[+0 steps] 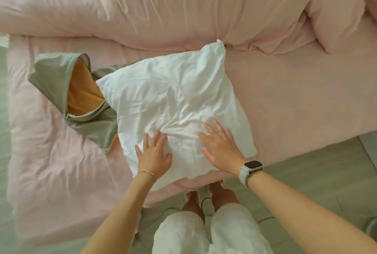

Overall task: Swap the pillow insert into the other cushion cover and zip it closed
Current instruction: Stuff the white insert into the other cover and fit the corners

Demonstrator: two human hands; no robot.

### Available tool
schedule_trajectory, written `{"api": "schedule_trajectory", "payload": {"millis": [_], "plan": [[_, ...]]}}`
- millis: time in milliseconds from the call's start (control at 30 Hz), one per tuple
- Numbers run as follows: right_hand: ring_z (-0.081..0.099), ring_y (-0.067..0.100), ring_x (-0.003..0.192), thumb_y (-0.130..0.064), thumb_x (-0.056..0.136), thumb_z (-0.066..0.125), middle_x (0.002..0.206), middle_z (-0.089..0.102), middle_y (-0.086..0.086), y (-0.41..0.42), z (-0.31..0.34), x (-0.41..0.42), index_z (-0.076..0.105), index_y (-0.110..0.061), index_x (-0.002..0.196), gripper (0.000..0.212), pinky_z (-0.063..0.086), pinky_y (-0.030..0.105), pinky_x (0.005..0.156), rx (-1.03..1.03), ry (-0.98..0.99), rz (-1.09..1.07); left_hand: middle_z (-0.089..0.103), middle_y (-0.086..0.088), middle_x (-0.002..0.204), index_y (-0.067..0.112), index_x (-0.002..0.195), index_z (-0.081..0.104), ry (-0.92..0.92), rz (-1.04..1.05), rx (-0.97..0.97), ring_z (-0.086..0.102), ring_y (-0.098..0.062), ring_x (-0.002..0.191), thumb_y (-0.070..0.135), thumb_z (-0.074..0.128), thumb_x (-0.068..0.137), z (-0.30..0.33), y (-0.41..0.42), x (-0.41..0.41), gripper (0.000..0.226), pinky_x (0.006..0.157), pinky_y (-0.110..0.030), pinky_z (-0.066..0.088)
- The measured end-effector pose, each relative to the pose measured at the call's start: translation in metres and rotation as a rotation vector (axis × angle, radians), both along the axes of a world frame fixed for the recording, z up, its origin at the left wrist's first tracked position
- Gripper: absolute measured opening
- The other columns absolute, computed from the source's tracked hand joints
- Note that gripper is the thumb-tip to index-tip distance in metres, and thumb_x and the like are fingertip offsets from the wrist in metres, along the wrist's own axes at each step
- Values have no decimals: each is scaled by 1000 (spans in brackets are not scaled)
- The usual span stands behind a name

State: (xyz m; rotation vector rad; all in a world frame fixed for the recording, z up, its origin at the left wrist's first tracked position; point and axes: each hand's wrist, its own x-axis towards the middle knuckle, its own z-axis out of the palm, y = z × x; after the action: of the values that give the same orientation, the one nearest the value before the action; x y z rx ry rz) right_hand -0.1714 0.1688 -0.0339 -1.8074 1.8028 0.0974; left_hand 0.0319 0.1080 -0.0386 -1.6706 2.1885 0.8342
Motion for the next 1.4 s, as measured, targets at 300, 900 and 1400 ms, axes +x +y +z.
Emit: {"api": "schedule_trajectory", "payload": {"millis": [300,900,1400], "plan": [[57,35,110,-23,85,35,113,65,13,61,56,-106,64,-3,111,44,46,47,95,-457,-58,-593,34,-11,147,13,131,49,232,-196,-311,17,-32,141,19,50,92,58,7,-144,39,113,-53,9],[54,29,111,-8,93,50,113,64,13,398,91,-393,62,-3,115,26,36,32,96,-503,1,-1692,57,-9,124,8,120,58,531,-752,-146,52,-30,115,10,51,90,101,218,-578,31,95,-41,37],[56,31,105,-6,94,45,107,65,15,454,72,-685,62,1,113,26,40,38,93,-350,30,-1934,58,-6,124,12,124,55,447,-1188,-61,53,-26,113,16,48,92,49,281,-927,33,99,-38,39]]}}
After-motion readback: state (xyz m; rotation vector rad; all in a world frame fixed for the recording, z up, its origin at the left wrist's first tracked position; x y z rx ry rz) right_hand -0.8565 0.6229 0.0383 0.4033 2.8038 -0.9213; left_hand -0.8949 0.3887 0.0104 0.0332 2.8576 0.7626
